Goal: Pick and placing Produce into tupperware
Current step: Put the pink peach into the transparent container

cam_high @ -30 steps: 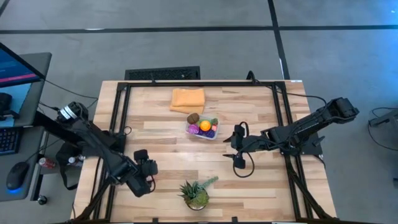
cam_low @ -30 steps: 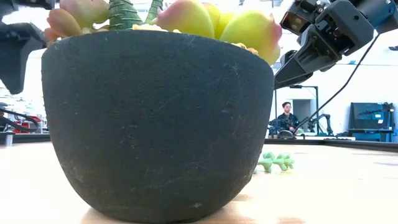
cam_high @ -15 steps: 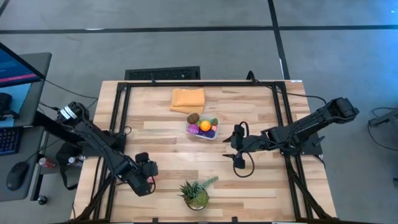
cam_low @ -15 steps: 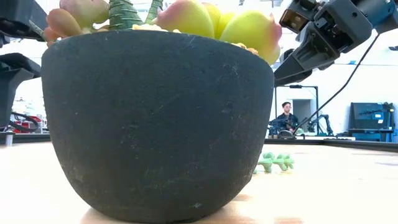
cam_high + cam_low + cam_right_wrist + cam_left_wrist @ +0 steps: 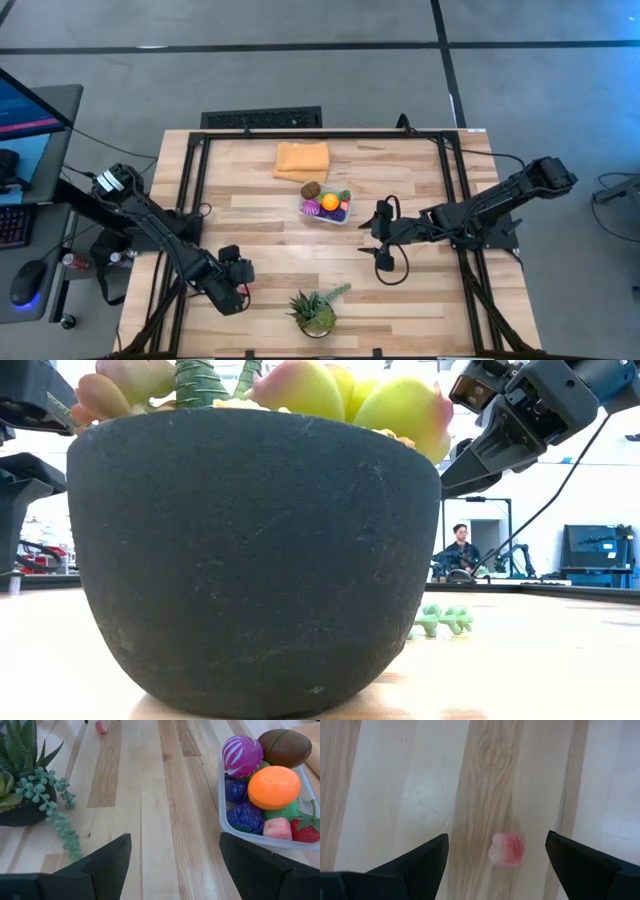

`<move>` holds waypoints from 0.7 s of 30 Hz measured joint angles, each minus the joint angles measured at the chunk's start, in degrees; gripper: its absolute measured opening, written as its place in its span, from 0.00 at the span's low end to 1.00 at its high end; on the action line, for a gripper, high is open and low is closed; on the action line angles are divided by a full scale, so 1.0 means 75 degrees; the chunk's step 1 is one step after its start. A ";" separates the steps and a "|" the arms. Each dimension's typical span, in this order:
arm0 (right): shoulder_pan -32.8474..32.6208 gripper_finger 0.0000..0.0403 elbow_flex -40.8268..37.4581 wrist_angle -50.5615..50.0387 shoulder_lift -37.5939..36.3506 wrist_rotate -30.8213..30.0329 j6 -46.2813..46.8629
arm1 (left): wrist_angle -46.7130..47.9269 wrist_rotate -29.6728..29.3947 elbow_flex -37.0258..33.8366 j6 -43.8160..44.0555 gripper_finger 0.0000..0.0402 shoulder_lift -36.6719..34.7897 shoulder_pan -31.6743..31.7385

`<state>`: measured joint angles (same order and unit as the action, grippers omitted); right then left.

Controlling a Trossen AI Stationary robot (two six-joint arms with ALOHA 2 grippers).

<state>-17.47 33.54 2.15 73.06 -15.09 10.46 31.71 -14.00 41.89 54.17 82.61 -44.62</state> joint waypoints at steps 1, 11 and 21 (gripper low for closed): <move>0.0000 0.74 0.0000 0.0000 0.0000 0.0000 0.0000 | -0.0018 -0.0004 0.0000 0.0000 0.80 0.0000 0.0000; 0.0000 0.74 0.0000 -0.0003 0.0000 0.0003 0.0003 | -0.0191 -0.0056 0.0000 0.0003 0.80 0.0000 0.0000; -0.0002 0.74 0.0000 -0.0006 0.0000 0.0003 0.0003 | -0.0368 -0.0049 0.0000 -0.0052 0.80 0.0273 -0.0003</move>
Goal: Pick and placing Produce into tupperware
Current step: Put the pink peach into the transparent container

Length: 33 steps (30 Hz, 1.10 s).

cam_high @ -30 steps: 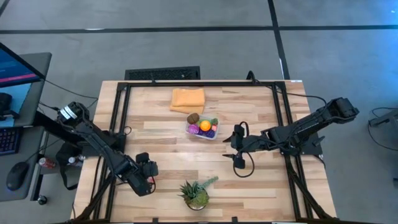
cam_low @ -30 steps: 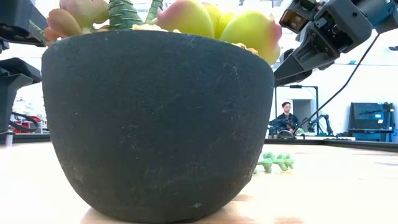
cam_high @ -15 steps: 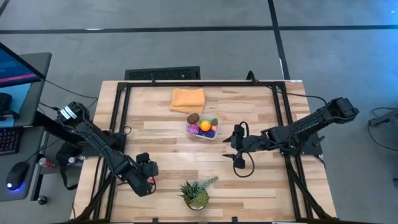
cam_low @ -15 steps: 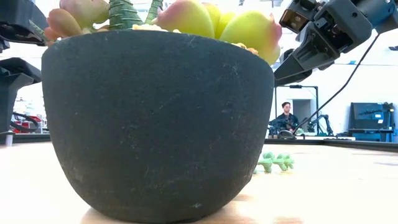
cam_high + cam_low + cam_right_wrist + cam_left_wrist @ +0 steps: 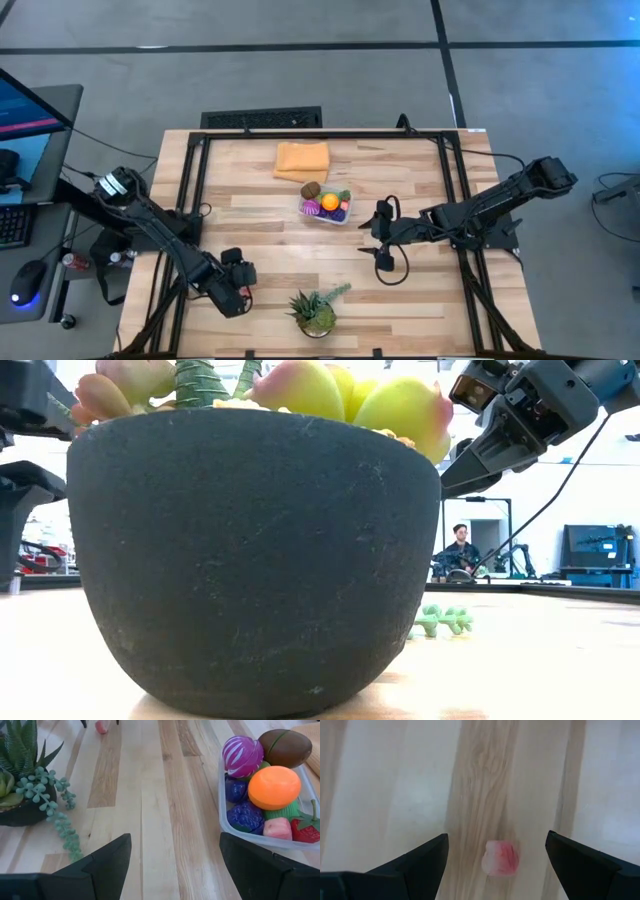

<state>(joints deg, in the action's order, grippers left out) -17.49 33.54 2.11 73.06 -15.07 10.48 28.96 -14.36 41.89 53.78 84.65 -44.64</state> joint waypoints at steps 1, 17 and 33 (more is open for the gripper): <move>0.0000 0.74 0.0000 -0.0001 0.0000 0.0000 0.0000 | -0.0029 0.0071 0.0001 0.0000 0.80 0.0121 0.0000; 0.0002 0.74 0.0003 0.0012 0.0003 0.0000 0.0004 | -0.0088 0.0509 0.0015 -0.0006 0.76 0.0677 -0.0009; 0.0002 0.74 0.0003 0.0012 0.0003 0.0000 0.0003 | 0.0259 0.0601 0.0287 -0.0361 0.43 0.0712 0.0024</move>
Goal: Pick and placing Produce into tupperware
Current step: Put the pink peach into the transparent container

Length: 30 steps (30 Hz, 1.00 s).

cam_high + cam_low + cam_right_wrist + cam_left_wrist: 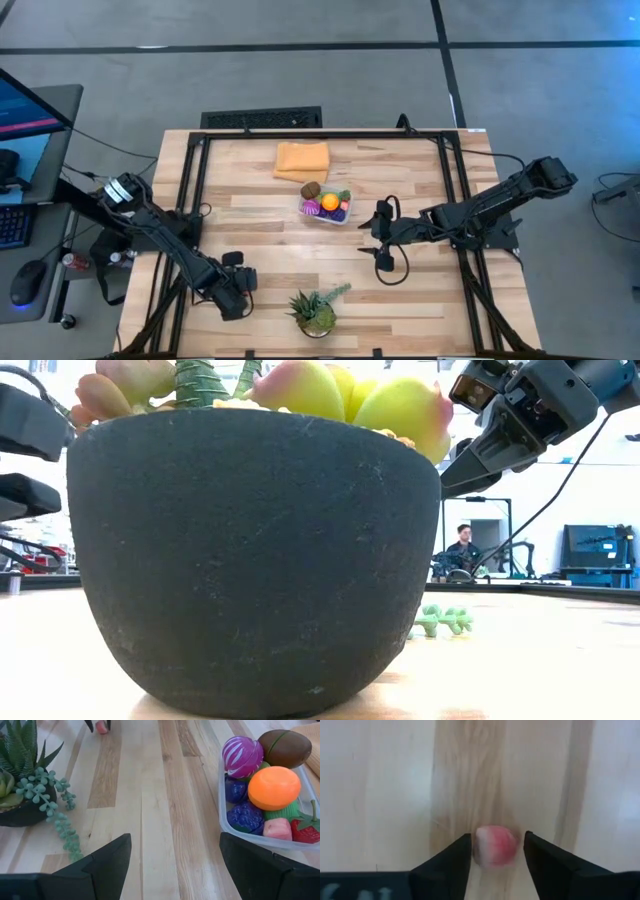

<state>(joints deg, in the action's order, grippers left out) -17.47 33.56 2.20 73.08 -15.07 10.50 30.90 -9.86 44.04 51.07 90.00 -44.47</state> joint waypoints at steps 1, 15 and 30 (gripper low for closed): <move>-0.0001 0.74 0.0000 0.0000 0.0000 0.0000 0.0000 | 0.0065 -0.0004 0.0061 -0.0115 0.42 0.0000 0.0021; 0.0000 0.74 0.0000 0.0003 0.0000 0.0000 -0.0002 | 0.0635 0.0242 0.0464 -0.0979 0.27 -0.0003 0.0629; 0.0000 0.74 0.0000 0.0000 0.0000 0.0000 -0.0003 | 0.0965 0.0299 0.0408 -0.0097 0.49 -0.0017 0.0626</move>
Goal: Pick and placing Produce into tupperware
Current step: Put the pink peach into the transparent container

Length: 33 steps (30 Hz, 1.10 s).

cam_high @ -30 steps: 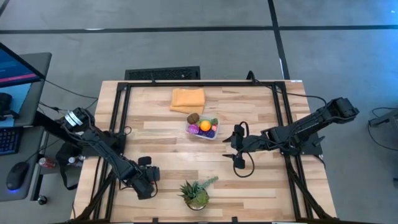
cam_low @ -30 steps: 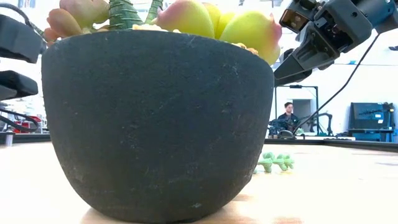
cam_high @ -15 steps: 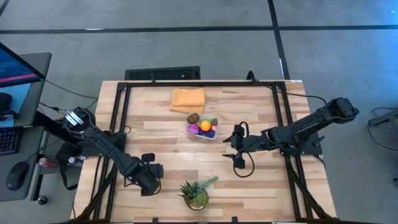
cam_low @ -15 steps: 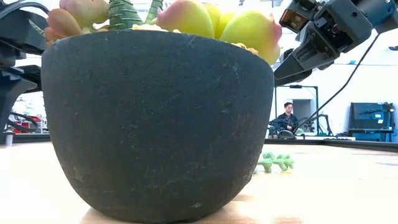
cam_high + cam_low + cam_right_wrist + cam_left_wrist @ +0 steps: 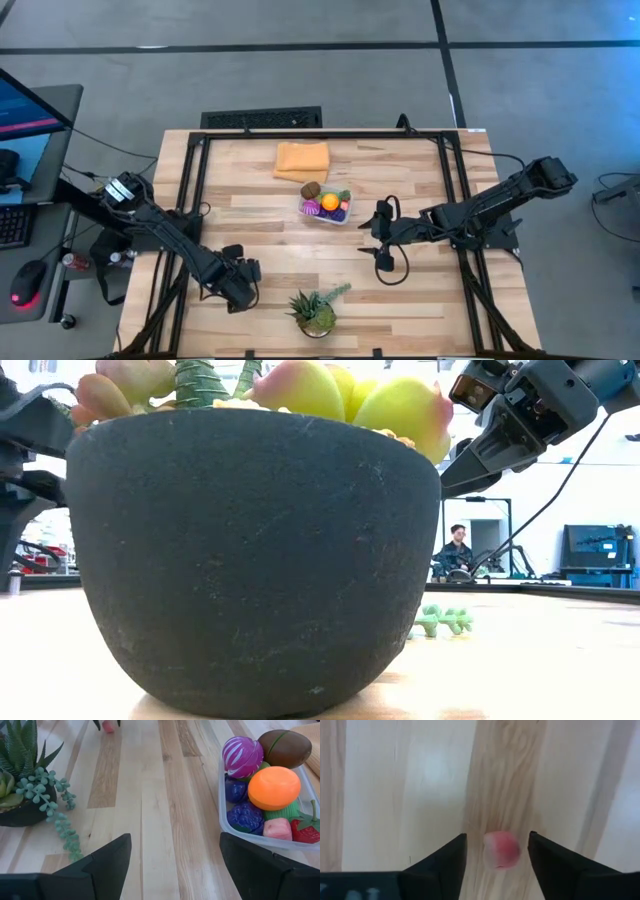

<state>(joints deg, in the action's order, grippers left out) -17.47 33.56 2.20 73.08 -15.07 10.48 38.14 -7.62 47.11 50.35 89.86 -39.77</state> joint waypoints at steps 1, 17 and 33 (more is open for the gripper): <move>-0.0002 0.74 0.0000 0.0000 0.0000 0.0000 0.0001 | -0.0006 0.0061 -0.0049 0.0089 0.51 0.0000 0.0000; 0.0000 0.74 0.0000 0.0000 0.0000 0.0000 0.0006 | 0.0223 0.0128 -0.0090 0.0111 0.53 0.0017 0.0000; -0.0003 0.74 0.0000 0.0000 0.0000 0.0000 0.0006 | 0.0220 -0.0027 -0.0090 -0.0035 0.32 0.0020 0.0000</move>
<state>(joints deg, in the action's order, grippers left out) -17.50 33.56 2.20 73.08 -15.07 10.52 39.79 -7.82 46.44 50.09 90.02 -39.77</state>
